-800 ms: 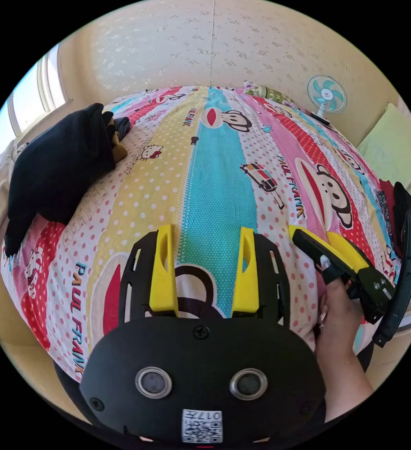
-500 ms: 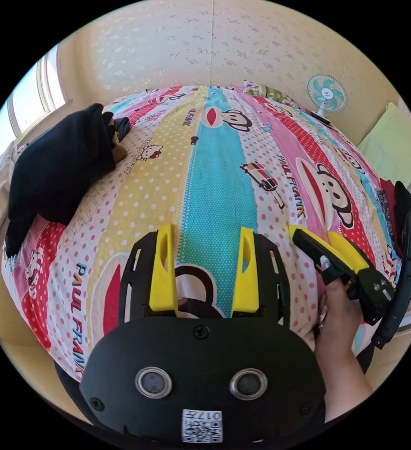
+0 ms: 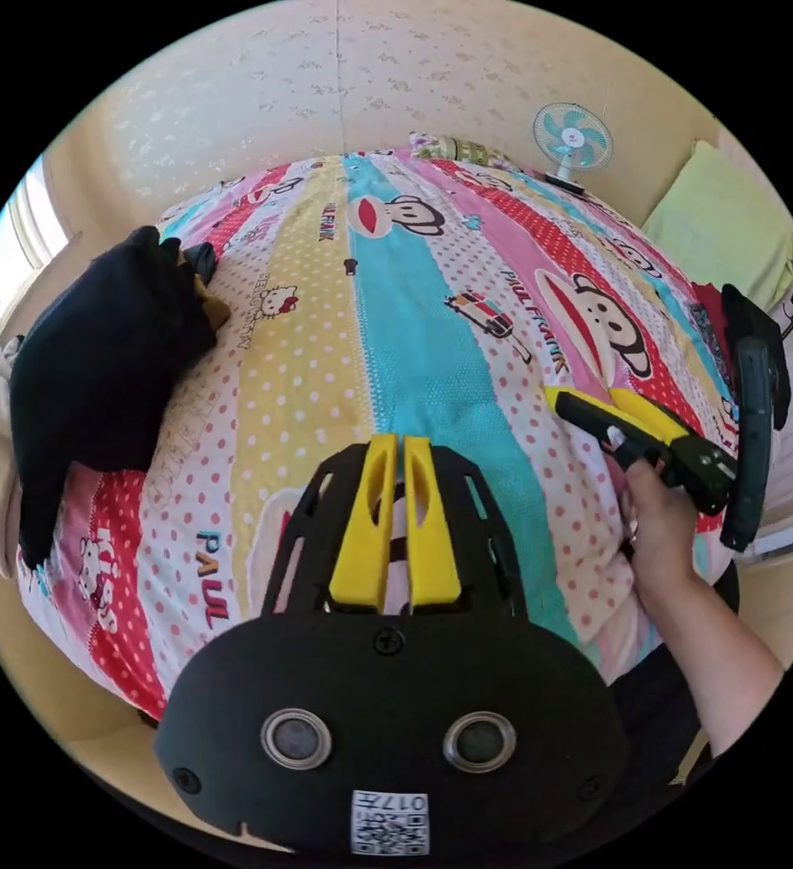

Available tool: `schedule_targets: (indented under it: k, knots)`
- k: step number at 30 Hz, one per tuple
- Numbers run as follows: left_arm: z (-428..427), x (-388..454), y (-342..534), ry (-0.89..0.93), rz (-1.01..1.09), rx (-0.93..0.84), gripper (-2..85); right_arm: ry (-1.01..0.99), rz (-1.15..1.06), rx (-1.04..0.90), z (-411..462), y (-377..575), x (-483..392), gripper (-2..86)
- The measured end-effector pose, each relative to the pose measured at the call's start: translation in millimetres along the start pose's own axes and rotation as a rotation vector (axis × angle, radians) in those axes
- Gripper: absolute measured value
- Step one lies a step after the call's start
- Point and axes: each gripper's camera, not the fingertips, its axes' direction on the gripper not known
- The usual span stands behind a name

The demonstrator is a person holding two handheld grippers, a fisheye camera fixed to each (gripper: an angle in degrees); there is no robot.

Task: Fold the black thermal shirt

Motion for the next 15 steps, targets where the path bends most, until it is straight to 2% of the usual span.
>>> schedule_targets:
  k: [3,6,8,10,11,13,15]
  knots:
    - [-38.3,-59.6,35.0,-0.032,-0.098,0.103,1.1,0.007,-0.003,-0.001,3.4,4.1,-1.6,20.1]
    - [-69.6,-127.1,72.7,0.025,-0.243,0.192,2.6,-0.002,-0.002,-0.009,4.2,8.0,-0.6,19.7]
    - [-71.7,-162.2,92.7,0.070,-0.317,0.206,5.4,-0.021,0.005,-0.011,2.8,12.0,2.5,19.0]
    - [-50.0,-192.9,111.4,0.081,-0.390,0.143,7.6,-0.011,-0.015,-0.033,-0.1,10.9,-2.8,18.0]
    - [-41.2,-197.9,114.7,0.086,-0.399,0.115,7.5,-0.041,-0.083,-0.019,-7.0,13.3,-16.2,17.0]
    - [-30.7,-206.3,134.1,0.128,-0.413,0.206,6.9,-0.152,-0.215,0.042,-26.2,21.4,-49.4,14.8]
    - [-30.3,-210.9,133.9,0.140,-0.426,0.201,6.5,-0.245,-0.329,0.114,-49.9,27.8,-93.8,14.4]
